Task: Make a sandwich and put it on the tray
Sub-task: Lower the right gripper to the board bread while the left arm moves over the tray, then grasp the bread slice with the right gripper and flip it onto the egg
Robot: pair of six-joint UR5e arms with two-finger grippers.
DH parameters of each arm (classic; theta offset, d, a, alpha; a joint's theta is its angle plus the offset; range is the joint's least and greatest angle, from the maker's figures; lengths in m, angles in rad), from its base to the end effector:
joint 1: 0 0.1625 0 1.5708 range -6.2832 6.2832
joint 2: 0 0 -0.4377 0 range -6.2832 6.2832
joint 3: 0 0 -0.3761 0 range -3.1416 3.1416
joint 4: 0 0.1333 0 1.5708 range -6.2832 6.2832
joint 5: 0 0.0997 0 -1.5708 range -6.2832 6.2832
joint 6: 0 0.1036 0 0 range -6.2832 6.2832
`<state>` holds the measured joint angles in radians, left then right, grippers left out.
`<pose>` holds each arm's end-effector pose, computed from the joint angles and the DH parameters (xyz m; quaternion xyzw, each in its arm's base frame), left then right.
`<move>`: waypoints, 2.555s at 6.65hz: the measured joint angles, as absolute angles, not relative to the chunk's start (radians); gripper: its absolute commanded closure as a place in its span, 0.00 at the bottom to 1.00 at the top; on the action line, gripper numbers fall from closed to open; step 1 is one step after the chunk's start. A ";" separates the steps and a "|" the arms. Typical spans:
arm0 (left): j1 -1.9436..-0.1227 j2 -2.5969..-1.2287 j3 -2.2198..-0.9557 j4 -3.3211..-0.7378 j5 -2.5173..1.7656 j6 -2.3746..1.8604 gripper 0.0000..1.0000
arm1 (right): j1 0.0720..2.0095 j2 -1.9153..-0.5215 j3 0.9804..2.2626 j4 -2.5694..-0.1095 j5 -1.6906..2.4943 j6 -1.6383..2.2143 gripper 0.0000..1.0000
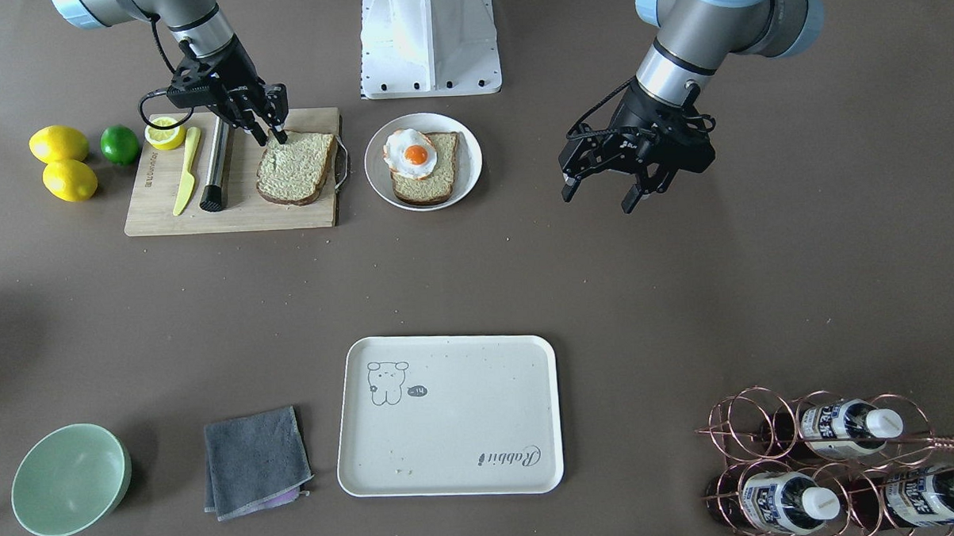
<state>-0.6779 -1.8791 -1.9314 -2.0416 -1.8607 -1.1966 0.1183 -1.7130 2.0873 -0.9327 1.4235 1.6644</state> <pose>0.3709 -0.4318 0.2972 0.1629 0.5227 -0.0490 0.8354 -0.4072 -0.1980 0.4280 0.0703 -0.4827 0.1277 0.8636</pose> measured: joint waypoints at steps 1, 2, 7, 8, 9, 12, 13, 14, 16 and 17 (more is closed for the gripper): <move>-0.678 -1.880 -1.931 -2.042 -1.861 -1.197 0.02 | 0.117 -1.713 2.088 -0.933 1.424 1.664 1.00; -0.677 -1.882 -1.930 -2.041 -1.862 -1.197 0.02 | 0.117 -1.712 2.089 -0.933 1.424 1.664 1.00; -0.676 -1.889 -1.927 -2.041 -1.864 -1.195 0.02 | 0.188 -1.703 2.228 -0.935 1.484 1.658 1.00; -0.676 -1.891 -1.927 -2.041 -1.866 -1.195 0.02 | 0.197 -1.663 2.234 -0.946 1.499 1.655 1.00; -0.676 -1.894 -1.927 -2.042 -1.867 -1.196 0.02 | 0.195 -1.593 2.227 -0.989 1.504 1.654 1.00; -0.676 -1.897 -1.923 -2.042 -1.871 -1.197 0.02 | 0.161 -1.386 2.133 -1.100 1.491 1.641 1.00; -0.676 -1.897 -1.922 -2.042 -1.871 -1.198 0.02 | 0.154 -1.353 2.103 -1.104 1.489 1.606 1.00; -0.676 -1.897 -1.921 -2.042 -1.871 -1.198 0.02 | 0.153 -1.330 2.081 -1.105 1.488 1.572 1.00; -0.676 -1.898 -1.919 -2.042 -1.872 -1.198 0.02 | 0.151 -1.297 2.060 -1.106 1.477 1.514 1.00; -0.677 -1.898 -1.918 -2.042 -1.872 -1.198 0.02 | 0.151 -1.288 2.055 -1.106 1.474 1.496 1.00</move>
<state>-0.6765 -1.8975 -1.9184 -2.0417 -1.8718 -1.1980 0.1512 -1.2880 2.0548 -1.1059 1.4737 1.4958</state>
